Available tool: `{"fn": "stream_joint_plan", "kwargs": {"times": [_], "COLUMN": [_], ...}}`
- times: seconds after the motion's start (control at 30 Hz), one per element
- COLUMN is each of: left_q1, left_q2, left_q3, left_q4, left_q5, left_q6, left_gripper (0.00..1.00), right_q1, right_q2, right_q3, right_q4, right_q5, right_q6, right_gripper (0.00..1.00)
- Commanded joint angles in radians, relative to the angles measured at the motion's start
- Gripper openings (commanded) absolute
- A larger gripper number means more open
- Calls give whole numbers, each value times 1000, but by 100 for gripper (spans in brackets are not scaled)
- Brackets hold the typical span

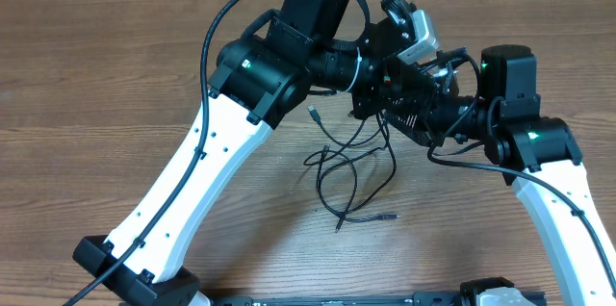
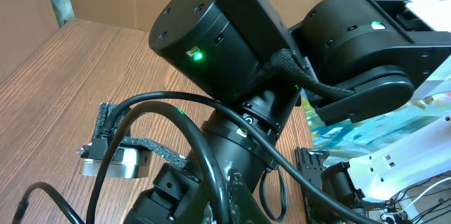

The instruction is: Untangle cables

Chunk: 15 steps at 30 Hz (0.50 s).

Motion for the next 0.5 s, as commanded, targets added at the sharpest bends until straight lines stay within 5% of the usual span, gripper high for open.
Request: {"fn": "stream_joint_plan", "kwargs": {"times": [0.0, 0.03, 0.17, 0.23, 0.33, 0.37, 0.47], "left_q1": [-5, -5, -5, -5, -9, -16, -23], "left_q2": [-3, -3, -3, -3, -3, -3, -3], "left_q3": [5, 5, 5, 5, 5, 5, 5], "left_q4": [5, 4, 4, 3, 3, 3, 1], "left_q5": [41, 40, 40, 42, 56, 58, 59], "left_q6": [19, 19, 19, 19, 19, 19, 28], "left_gripper": [4, 4, 4, 4, 4, 4, 4], "right_q1": [-2, -2, -2, -2, -2, -2, -2], "right_q2": [6, 6, 6, 6, 6, 6, 6], "right_q3": [13, 13, 13, 13, 13, 13, 13], "right_q4": [13, 13, 10, 10, 9, 7, 5], "right_q5": [-5, -5, -5, -4, 7, 22, 32], "right_q6": [1, 1, 0, -2, -3, -3, -3], "right_gripper": [68, 65, 12, 7, 9, 37, 47]}}
